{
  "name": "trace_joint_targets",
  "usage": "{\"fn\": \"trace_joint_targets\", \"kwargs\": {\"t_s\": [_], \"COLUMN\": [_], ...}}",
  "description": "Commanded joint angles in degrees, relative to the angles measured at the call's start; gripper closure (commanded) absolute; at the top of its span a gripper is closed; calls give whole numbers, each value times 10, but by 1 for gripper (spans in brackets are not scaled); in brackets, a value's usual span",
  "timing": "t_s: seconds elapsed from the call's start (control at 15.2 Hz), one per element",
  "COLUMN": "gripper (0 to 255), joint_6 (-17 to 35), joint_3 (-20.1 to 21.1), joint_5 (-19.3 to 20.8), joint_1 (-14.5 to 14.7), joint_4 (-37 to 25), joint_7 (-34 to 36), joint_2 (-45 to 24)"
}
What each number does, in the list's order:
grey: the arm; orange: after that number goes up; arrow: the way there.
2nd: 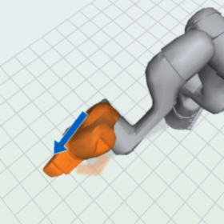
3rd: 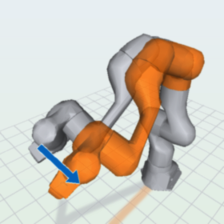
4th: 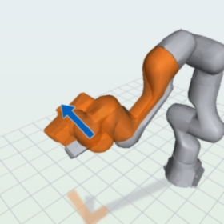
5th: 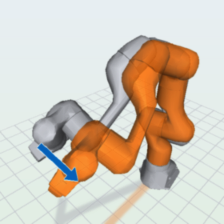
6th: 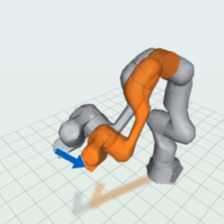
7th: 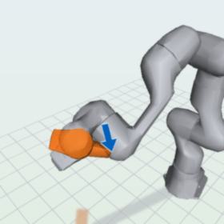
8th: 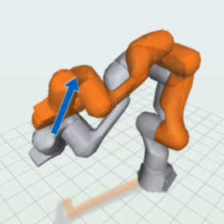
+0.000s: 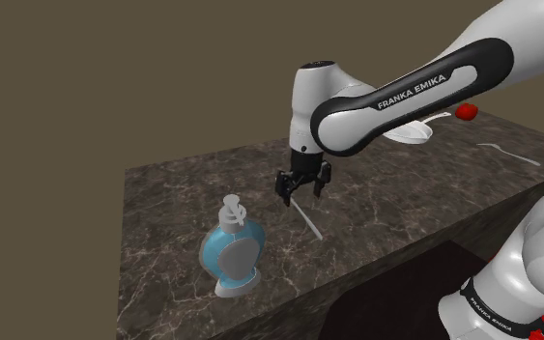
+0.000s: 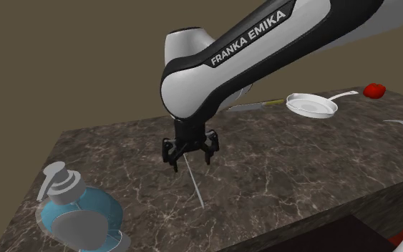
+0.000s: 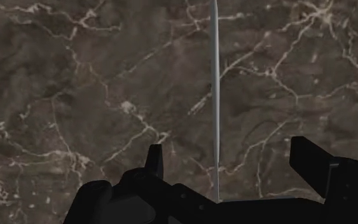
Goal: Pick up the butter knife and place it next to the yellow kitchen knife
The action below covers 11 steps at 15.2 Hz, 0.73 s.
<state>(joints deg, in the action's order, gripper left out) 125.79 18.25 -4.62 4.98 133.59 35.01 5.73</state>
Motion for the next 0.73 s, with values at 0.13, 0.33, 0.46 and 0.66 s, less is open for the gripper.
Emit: {"fn": "trace_joint_targets", "kwargs": {"t_s": [0.13, 0.33, 0.46, 0.66], "gripper": [0, 0, 0, 0], "joint_6": [33, 38, 38, 37], "joint_3": [2, 3, 3, 3], "joint_5": [5, 6, 6, 6], "joint_1": [0, 1, 1, 1], "joint_4": [14, 16, 16, 16], "joint_7": [5, 6, 6, 5], "joint_2": [-19, -22, -22, -22]}}
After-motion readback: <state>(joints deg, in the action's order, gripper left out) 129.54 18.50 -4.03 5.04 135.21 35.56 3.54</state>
